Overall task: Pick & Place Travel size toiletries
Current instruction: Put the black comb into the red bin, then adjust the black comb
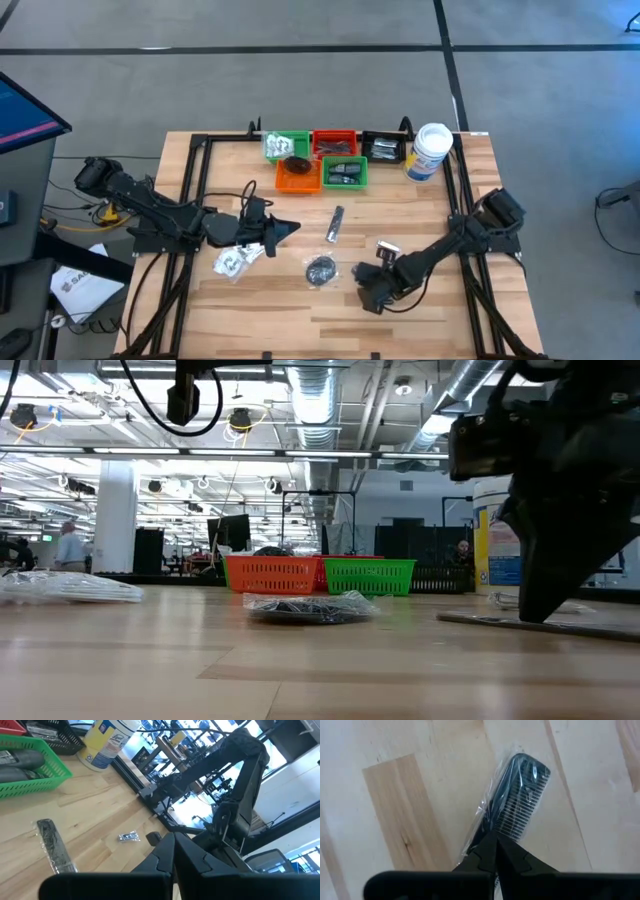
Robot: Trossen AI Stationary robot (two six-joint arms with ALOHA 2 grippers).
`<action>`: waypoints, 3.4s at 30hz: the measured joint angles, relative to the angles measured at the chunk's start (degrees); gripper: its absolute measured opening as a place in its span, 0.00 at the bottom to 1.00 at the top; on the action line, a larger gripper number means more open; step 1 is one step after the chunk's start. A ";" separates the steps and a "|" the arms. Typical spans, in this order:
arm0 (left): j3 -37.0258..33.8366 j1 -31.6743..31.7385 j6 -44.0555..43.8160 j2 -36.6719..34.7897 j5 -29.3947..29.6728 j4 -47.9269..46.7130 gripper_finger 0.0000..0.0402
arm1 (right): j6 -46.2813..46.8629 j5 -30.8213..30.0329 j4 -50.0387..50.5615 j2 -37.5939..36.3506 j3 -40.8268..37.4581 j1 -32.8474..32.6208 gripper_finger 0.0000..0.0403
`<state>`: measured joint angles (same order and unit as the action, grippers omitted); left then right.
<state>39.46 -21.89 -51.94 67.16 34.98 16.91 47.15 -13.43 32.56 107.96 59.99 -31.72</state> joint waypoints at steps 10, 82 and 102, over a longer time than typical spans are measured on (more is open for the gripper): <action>0.00 0.02 0.20 0.00 1.04 0.06 0.00 | -8.72 0.26 0.37 -0.04 0.06 0.39 0.00; 0.00 0.97 3.99 0.00 2.04 1.15 0.00 | -3.43 -1.43 -10.49 -6.85 -5.42 17.79 0.00; 5.43 7.19 5.48 26.64 -27.76 -1.52 0.00 | -3.45 1.33 -13.17 -27.14 -5.09 19.57 0.00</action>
<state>44.89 -14.70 -46.46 93.80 7.22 15.40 43.70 -12.10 19.38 80.82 54.89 -12.15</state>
